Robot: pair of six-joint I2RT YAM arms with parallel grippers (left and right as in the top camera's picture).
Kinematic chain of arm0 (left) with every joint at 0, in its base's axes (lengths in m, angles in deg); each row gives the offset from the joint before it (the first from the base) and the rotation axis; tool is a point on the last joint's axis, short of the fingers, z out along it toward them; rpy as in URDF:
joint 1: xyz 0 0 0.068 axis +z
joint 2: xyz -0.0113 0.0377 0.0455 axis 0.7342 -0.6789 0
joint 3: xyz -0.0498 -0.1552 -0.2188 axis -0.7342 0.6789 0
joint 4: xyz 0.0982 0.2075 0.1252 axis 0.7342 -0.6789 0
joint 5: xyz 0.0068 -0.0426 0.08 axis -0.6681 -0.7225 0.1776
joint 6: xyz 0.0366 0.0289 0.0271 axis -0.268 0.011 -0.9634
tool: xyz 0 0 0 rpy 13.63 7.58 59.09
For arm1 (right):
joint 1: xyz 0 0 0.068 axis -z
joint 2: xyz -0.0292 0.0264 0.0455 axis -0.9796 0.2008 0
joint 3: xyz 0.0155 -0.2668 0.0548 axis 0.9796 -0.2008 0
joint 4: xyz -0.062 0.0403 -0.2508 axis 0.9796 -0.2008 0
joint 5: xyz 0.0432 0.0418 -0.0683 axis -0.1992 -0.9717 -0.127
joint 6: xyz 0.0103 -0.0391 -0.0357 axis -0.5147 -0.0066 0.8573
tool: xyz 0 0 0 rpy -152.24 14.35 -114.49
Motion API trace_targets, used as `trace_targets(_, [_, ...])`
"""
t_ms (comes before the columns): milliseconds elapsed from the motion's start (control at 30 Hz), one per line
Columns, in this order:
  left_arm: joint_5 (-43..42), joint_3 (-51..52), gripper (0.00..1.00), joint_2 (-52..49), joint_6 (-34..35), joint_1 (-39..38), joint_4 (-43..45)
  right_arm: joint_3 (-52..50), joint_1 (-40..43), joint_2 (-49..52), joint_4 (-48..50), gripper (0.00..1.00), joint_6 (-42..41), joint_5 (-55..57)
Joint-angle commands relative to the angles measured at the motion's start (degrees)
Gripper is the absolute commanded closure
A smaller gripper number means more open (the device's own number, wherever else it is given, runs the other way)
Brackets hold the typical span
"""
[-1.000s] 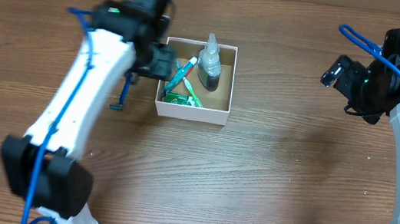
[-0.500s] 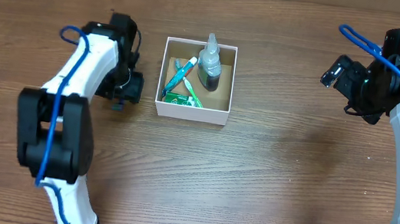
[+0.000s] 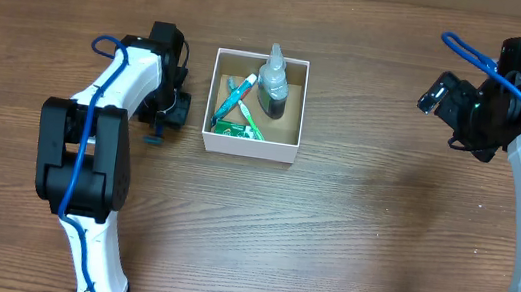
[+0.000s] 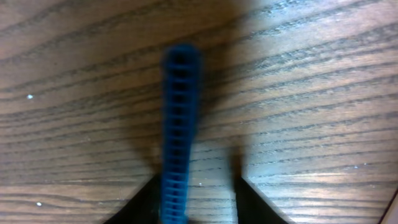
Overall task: Pack container
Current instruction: 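Move the left gripper to the blue razor and grasp it, then carry the razor over the box and drop it inside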
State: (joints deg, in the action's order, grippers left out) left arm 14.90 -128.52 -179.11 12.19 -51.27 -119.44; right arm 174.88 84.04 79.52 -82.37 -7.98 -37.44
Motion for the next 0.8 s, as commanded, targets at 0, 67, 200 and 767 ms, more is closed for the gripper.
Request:
trace_targets(0, [0.3, 0.3, 0.81, -3.1, -0.4, 0.0, -0.1, 0.8, 0.1, -0.5, 0.2, 0.00, -0.3, 0.1])
trace_targets(67, [0.3, -0.5, 0.84, -3.0, -0.2, 0.0, -1.5, 0.8, 0.1, -0.5, 0.2, 0.00, -0.3, 0.1])
trace_targets(200, [0.3, -3.8, 0.92, -2.7, -0.2, 0.0, -5.4, 0.8, 0.1, -0.5, 0.2, 0.00, -0.3, 0.1])
trace_targets(767, [-12.0, -30.9, 0.96, 9.2, 5.7, -5.8, -22.1, 0.8, 0.1, -0.5, 0.2, 0.00, -0.3, 0.1])
